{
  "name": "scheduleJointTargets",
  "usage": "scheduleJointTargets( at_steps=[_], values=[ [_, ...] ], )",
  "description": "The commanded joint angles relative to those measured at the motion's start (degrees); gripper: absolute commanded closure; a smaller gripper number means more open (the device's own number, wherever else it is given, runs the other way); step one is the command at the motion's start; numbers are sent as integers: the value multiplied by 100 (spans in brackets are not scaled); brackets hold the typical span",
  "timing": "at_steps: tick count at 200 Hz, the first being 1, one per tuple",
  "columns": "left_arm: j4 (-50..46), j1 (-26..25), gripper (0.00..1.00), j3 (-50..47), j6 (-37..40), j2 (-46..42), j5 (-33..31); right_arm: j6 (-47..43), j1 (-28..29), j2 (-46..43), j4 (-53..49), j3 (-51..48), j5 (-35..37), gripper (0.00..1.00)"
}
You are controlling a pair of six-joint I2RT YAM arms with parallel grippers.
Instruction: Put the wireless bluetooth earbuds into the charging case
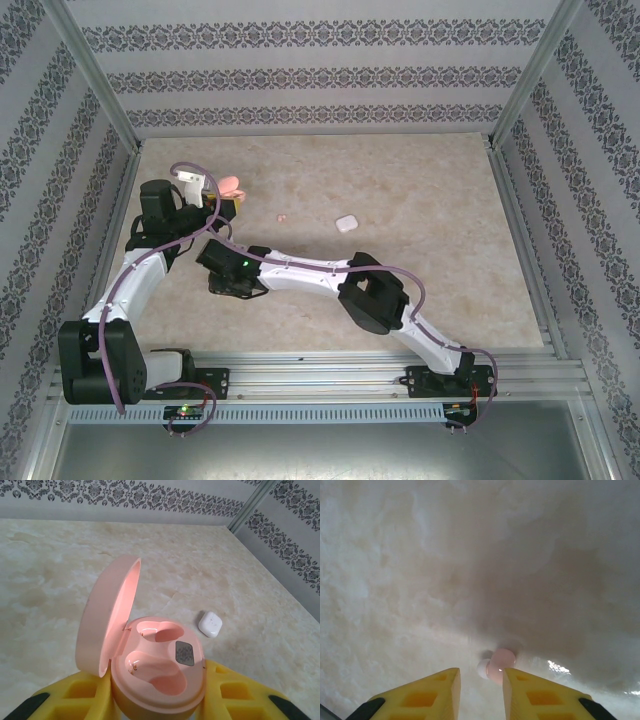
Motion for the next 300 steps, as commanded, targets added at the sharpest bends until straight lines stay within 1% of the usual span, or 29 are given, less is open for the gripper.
scheduleJointTargets(
  at_steps=[1, 183, 196, 220, 244, 271, 287, 300],
  values=[
    [237, 23, 78, 94, -17, -11, 206, -160, 56, 272, -215, 197, -7, 72],
    [332, 27, 78, 47, -88, -13, 255, -44, 17, 693, -479, 525, -220, 72],
    [332, 23, 78, 41, -88, -26, 256, -61, 13, 730, -555, 590, -244, 73],
    [323, 23, 78, 32, -88, -52, 257, -108, 12, 698, -620, 573, -238, 77],
    [307, 23, 78, 14, -87, -91, 257, -181, 9, 541, -517, 354, -214, 81],
    [265, 23, 78, -12, -74, -137, 261, -379, -44, 177, -478, -52, -108, 82],
    [227, 23, 78, -24, -36, -176, 300, -490, -100, -225, -472, -562, 39, 83],
    [286, 27, 78, -71, -31, -197, 360, -504, -155, -666, -359, -1211, 192, 83]
  ],
)
